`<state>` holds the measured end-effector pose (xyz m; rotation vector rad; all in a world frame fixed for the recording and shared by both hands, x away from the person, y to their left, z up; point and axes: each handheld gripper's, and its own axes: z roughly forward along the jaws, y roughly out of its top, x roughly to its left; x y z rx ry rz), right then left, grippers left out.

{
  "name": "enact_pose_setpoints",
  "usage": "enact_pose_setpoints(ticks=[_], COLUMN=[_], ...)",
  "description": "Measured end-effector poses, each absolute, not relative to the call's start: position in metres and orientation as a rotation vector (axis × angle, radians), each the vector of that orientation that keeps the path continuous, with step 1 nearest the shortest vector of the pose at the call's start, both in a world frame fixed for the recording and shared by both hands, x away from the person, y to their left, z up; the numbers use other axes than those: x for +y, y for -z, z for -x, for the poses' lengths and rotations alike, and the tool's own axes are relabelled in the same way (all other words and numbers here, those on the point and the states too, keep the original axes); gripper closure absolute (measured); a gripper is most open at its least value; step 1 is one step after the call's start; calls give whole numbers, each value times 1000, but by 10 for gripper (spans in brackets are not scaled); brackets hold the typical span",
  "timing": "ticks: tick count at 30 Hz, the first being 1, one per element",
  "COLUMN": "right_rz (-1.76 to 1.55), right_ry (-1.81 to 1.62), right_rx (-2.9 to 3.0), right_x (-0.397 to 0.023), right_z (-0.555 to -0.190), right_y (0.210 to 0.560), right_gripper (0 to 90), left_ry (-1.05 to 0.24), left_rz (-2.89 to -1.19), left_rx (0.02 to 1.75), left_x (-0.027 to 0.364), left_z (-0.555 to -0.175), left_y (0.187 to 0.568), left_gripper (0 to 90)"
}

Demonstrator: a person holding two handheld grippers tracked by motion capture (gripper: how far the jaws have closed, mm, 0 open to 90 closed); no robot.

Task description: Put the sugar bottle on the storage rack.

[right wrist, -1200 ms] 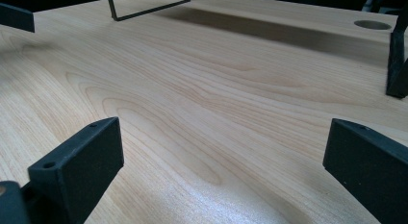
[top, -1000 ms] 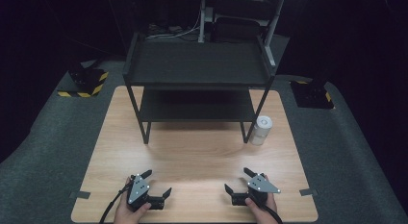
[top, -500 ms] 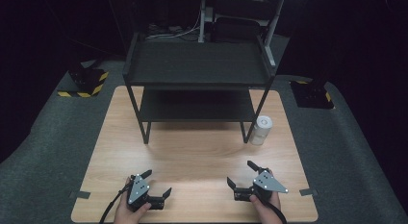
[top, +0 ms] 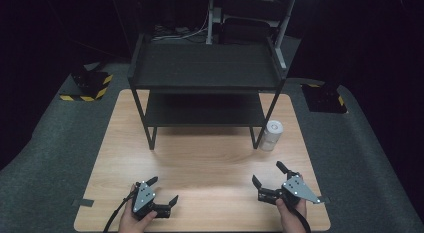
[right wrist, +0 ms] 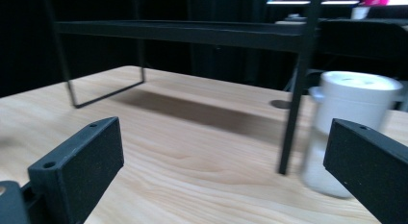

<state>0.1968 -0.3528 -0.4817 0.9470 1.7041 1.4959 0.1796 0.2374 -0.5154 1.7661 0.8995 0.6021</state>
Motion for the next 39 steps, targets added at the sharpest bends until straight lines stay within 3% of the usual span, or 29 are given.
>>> enact_pose_setpoints(ticks=[9,20,26,39], right_rz=[-1051,-1189,-1207,-1236], right_ry=[-1366,-1286,-1250,-1171], right_rx=[1617,1555,1526,1515], right_x=[-352,-339,-328,-316], right_z=[-205,-254,-277,-310], right_y=[481,486,492,501], right_gripper=[0,1,123,175], left_ry=[-599,-594,-592,-586], left_rz=[-1766,-1764,-1762,-1755], left_rx=[898,895,892,891], left_x=[238,239,240,241], left_z=[-180,-180,-180,-180], left_y=[516,516,516,517], left_gripper=[4,4,4,4])
